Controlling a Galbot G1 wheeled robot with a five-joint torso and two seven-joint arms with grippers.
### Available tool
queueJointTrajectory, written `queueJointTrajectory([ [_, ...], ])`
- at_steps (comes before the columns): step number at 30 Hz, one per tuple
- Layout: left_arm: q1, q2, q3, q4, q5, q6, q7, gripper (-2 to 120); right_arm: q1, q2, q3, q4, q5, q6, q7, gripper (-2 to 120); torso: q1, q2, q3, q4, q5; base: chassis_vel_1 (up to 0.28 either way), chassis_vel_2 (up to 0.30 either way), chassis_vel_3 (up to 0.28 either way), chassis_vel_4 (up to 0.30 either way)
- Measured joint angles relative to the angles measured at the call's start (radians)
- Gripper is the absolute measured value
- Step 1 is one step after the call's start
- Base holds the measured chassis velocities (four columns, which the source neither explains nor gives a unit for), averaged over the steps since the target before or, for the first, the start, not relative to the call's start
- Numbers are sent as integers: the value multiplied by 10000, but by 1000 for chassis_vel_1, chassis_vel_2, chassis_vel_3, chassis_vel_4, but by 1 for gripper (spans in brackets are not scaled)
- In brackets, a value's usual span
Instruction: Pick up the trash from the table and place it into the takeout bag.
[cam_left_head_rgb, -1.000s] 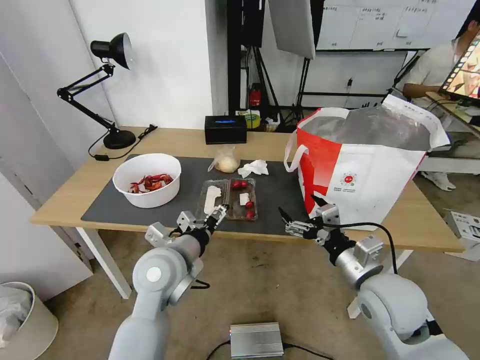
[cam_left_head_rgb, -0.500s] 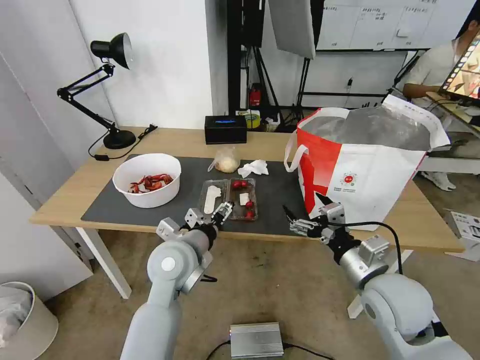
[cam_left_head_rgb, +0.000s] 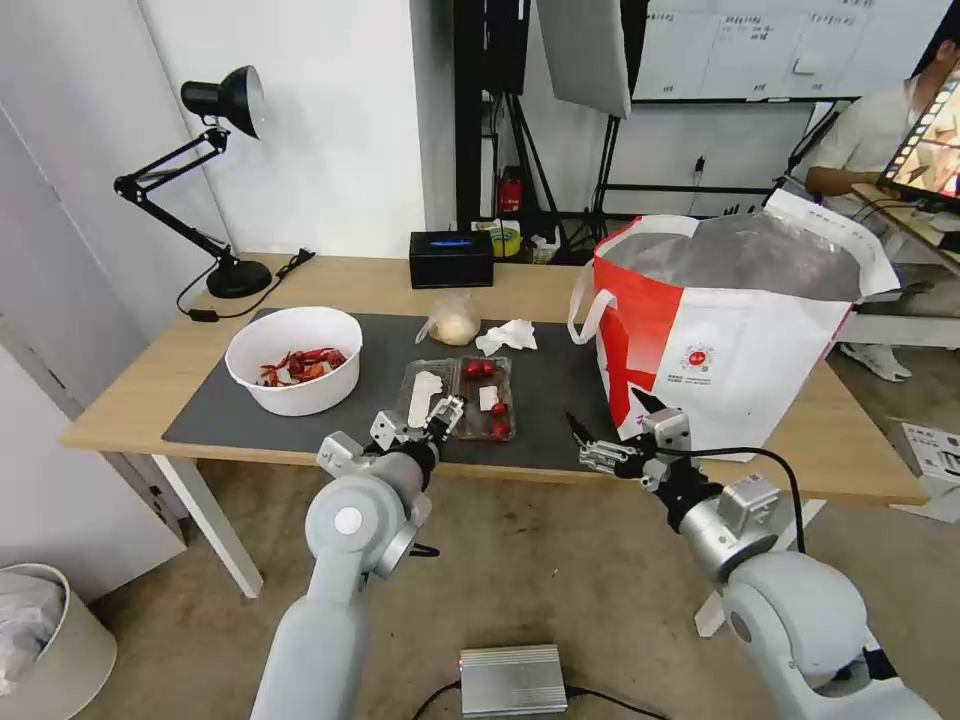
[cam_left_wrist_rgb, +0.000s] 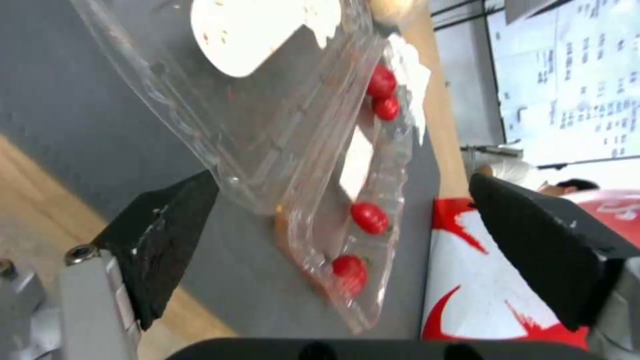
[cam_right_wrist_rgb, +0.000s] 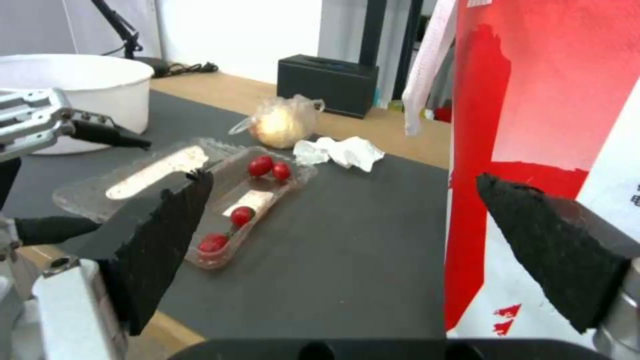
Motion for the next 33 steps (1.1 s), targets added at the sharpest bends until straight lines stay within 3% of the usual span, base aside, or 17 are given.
queueJointTrajectory([
  [14, 264, -63, 12, -136, 429, -399, 790, 100, -98, 171, -78, 10, -209, 78, 3, 100, 0, 0, 0, 0, -1, 0, 0, 0, 0],
  [21, 463, -9, 29, -387, 850, -457, 1516, 100, -215, 233, -87, 78, -233, 85, 22, 100, -1, 0, 0, 0, 0, 0, 0, 0, 0],
  [33, 578, 4, 61, -638, 902, -480, 1886, 100, -348, 279, -62, 211, -240, 91, 28, 100, -2, 0, 0, 0, 0, 0, 0, 0, 0],
])
